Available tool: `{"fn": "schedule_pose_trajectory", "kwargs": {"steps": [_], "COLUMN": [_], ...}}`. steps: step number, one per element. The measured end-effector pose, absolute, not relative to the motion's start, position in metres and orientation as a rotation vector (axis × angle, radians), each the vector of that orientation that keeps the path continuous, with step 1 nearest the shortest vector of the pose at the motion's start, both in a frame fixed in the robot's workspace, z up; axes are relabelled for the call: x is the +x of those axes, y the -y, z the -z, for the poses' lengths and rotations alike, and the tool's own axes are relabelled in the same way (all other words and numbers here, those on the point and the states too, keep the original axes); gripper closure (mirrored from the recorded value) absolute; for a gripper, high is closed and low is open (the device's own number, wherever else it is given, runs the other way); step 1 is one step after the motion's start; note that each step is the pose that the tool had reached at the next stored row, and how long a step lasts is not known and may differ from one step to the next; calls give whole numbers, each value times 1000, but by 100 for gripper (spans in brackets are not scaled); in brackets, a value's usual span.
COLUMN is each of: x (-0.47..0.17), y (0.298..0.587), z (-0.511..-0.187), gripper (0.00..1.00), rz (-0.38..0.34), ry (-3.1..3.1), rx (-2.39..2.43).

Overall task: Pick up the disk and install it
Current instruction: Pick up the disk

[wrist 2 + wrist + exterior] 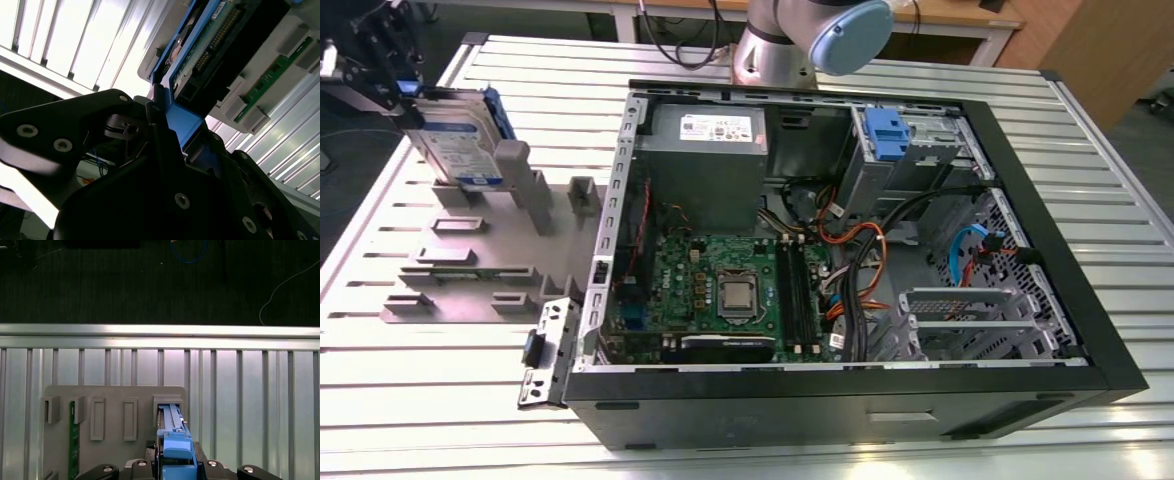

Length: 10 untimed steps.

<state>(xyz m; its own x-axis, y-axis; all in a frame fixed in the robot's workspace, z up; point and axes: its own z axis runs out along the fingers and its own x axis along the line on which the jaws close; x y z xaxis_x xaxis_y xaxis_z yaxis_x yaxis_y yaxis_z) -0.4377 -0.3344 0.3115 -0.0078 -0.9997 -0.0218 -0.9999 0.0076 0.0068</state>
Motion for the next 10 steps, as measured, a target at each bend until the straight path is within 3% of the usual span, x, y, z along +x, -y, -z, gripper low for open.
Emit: {"fn": "schedule_pose_trajectory", "kwargs": {"steps": [10], "x": [-438], "y": [334], "z": [-315], "gripper": [64], "rz": [-32], "ry": [-2222], "rx": [-2205]}}
